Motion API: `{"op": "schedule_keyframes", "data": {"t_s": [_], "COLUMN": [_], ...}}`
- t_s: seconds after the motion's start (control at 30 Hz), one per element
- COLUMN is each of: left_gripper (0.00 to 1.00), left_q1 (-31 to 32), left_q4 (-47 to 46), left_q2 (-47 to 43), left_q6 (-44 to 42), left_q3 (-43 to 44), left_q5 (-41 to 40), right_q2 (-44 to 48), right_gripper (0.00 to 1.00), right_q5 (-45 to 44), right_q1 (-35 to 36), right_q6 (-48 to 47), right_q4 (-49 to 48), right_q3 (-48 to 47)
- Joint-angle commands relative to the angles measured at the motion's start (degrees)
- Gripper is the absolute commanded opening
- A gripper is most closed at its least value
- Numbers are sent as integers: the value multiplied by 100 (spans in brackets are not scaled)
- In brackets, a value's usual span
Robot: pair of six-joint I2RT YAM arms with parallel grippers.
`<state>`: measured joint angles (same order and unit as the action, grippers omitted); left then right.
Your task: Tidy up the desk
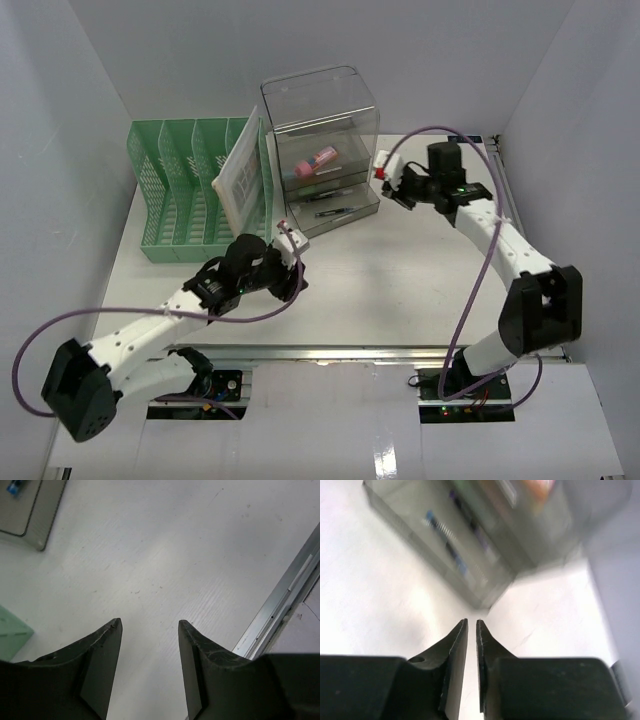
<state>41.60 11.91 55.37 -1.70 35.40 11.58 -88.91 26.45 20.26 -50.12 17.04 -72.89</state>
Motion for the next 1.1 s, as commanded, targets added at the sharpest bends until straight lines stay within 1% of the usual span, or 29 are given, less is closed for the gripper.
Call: {"op": "schedule_keyframes", "data": {"t_s": [0.0, 0.07, 0.13, 0.2, 0.27, 0.37, 0.5, 0.73, 0.83, 0.9, 1.0, 1.07], "left_gripper": [56, 55, 52, 51, 51, 51, 51, 55, 60, 67, 80, 85], "left_q1": [-38, -38, -38, -38, -31, -30, -30, -30, -45, -72, -87, -100], "left_q4": [-197, -141, -91, -69, -89, -119, -119, 102, 183, 248, 294, 296], "left_q2": [1725, 2350, 3217, 3849, 4498, 5097, 5735, 6566, 6995, 7200, 7388, 7444], "left_q6": [-743, -1118, -1311, -1490, -1595, -1773, -2033, -2538, -2673, -2700, -2734, -2701], "left_q3": [1316, 1766, 2438, 2954, 3352, 3983, 4550, 5491, 5911, 6239, 6483, 6557], "left_q5": [1072, 1094, 988, 690, 349, -375, -994, -2280, -3106, -3636, -3924, -3976], "right_q2": [1220, 1720, 2010, 2268, 2377, 2395, 2406, 2465, 2487, 2487, 2487, 2475], "right_gripper": [14, 13, 13, 13, 13, 13, 13, 14, 14, 14, 14, 13], "right_q5": [2300, 2699, 3057, 3181, 3386, 3446, 3517, 3594, 3591, 3574, 3541, 3534], "right_q1": [-942, -1371, -1776, -1993, -2228, -2325, -2378, -2387, -2393, -2395, -2400, -2406], "right_q6": [807, 965, 1157, 1336, 1465, 1496, 1505, 1497, 1487, 1487, 1473, 1470], "right_q4": [404, 365, 163, -129, -267, -332, -350, -360, -353, -359, -359, -358], "right_q3": [1315, 1805, 2083, 2398, 2501, 2561, 2589, 2596, 2602, 2596, 2610, 2606]}}
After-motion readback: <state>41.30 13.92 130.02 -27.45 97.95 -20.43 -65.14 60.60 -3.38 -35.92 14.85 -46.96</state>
